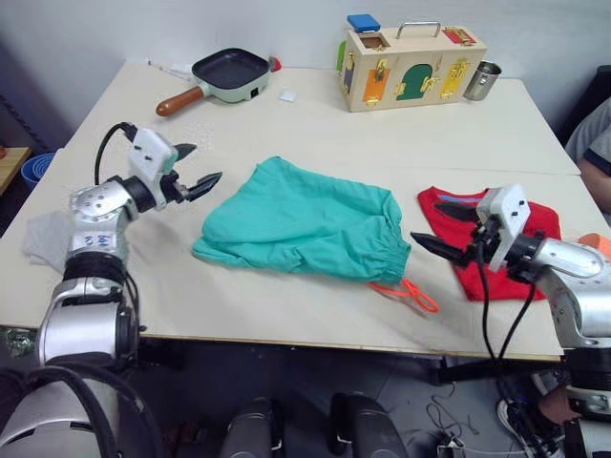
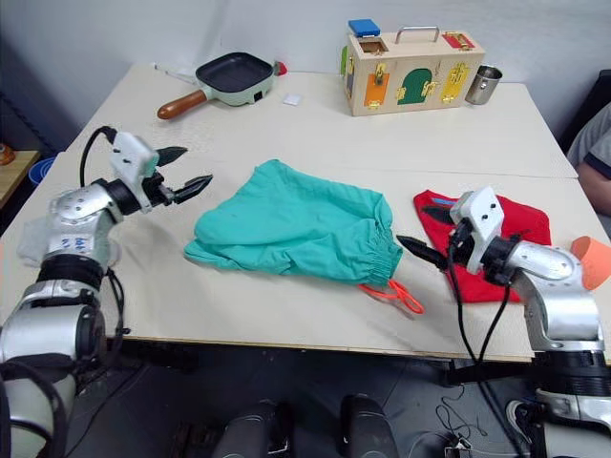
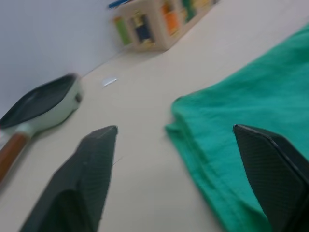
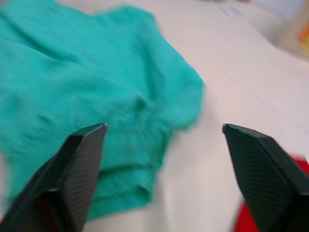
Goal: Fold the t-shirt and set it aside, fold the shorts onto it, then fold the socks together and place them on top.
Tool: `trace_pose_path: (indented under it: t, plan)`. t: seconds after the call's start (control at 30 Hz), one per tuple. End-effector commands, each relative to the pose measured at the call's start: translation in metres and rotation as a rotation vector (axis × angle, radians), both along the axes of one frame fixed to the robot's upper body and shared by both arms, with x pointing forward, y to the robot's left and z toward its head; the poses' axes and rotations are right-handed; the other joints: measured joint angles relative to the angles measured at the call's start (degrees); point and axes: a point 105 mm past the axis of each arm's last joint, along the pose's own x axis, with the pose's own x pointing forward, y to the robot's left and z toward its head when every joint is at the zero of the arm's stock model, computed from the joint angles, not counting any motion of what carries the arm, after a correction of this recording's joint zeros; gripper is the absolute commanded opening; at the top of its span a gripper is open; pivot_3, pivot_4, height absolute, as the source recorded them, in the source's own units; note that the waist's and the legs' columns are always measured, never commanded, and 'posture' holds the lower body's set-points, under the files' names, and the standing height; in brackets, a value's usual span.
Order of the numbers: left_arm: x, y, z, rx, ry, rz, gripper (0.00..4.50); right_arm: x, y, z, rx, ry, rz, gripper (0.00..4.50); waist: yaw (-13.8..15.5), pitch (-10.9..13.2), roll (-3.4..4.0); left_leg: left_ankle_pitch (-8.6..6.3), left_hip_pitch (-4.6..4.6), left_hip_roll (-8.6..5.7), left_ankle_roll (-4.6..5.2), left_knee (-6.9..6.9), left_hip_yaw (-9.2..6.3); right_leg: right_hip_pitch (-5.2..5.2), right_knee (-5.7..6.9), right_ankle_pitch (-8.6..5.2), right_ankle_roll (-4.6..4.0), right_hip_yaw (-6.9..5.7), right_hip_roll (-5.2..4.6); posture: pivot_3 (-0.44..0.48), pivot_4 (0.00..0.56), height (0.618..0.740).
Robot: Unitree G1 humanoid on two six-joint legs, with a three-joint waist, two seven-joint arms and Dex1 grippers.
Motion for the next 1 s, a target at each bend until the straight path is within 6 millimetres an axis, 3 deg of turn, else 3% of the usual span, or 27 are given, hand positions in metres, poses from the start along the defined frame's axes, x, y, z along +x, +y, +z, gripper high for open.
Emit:
trace_pose_path:
  t: [0.03, 0.17, 0.33, 0.5, 0.63, 0.77, 0.87, 1.0]
  plan:
    - [-0.031, -0.010, -0.018, 0.139, 0.048, -0.195, 4.48, -0.019, 0.039, -0.010, -0.076, -0.050, 0.164, 4.50, -0.15, 0.00, 0.00, 0.00, -0.01, 0.01, 0.00, 0.01, 0.00, 0.00, -0.02, 0.00, 0.00, 0.03, -0.01, 0.000, 0.150, 0.740]
    - [-0.033, -0.012, -0.045, 0.294, 0.080, -0.183, 4.48, -0.013, 0.074, -0.033, -0.152, -0.077, 0.169, 4.50, -0.35, 0.00, -0.01, -0.03, -0.05, 0.03, -0.02, 0.22, -0.07, -0.03, -0.03, 0.00, -0.01, 0.18, -0.06, 0.000, 0.150, 0.740]
    - [-0.024, -0.015, -0.069, 0.375, 0.108, -0.138, 4.48, 0.010, 0.085, -0.050, -0.276, -0.134, 0.098, 4.50, 0.14, -0.01, -0.03, -0.13, -0.11, -0.07, 0.13, 0.34, -0.11, -0.04, -0.02, 0.00, -0.01, 0.28, -0.18, 0.000, 0.150, 0.740]
    - [-0.013, -0.008, -0.092, 0.468, 0.141, -0.053, 4.50, 0.031, 0.084, -0.052, -0.383, -0.216, 0.041, 2.90, 0.37, -0.02, -0.04, -0.14, -0.13, -0.06, 0.13, 0.35, -0.16, -0.04, 0.27, 0.00, -0.01, 0.26, -0.19, 0.000, 0.150, 0.740]
    - [-0.015, -0.007, -0.107, 0.479, 0.241, -0.067, 3.60, 0.032, 0.084, -0.055, -0.406, -0.231, 0.066, 1.53, 0.14, -0.05, -0.04, -0.14, -0.04, -0.07, 0.15, 0.37, -0.11, 0.03, 0.29, 0.00, -0.01, 0.17, -0.18, 0.000, 0.150, 0.740]
    - [-0.037, -0.011, -0.118, 0.437, 0.363, -0.190, 2.38, 0.028, 0.082, -0.056, -0.405, -0.235, 0.099, 0.15, -0.10, -0.07, -0.03, -0.14, 0.01, -0.04, 0.14, 0.37, -0.06, 0.03, 0.35, 0.00, -0.01, 0.17, -0.17, 0.000, 0.150, 0.740]
    - [-0.056, -0.015, -0.116, 0.369, 0.430, -0.268, 1.37, 0.025, 0.077, -0.054, -0.394, -0.237, 0.133, 0.00, -0.92, -0.07, -0.02, -0.15, 0.00, -0.04, 0.14, 0.36, -0.07, 0.03, 0.34, 0.00, -0.01, 0.20, -0.17, 0.000, 0.150, 0.740]
    - [-0.097, -0.023, -0.113, 0.336, 0.486, -0.376, 0.20, 0.021, 0.060, -0.045, -0.391, -0.289, 0.182, 0.00, -1.29, -0.06, -0.02, -0.18, -0.01, -0.01, 0.11, 0.33, -0.15, 0.05, 0.28, -0.01, -0.01, 0.43, -0.19, 0.000, 0.150, 0.740]
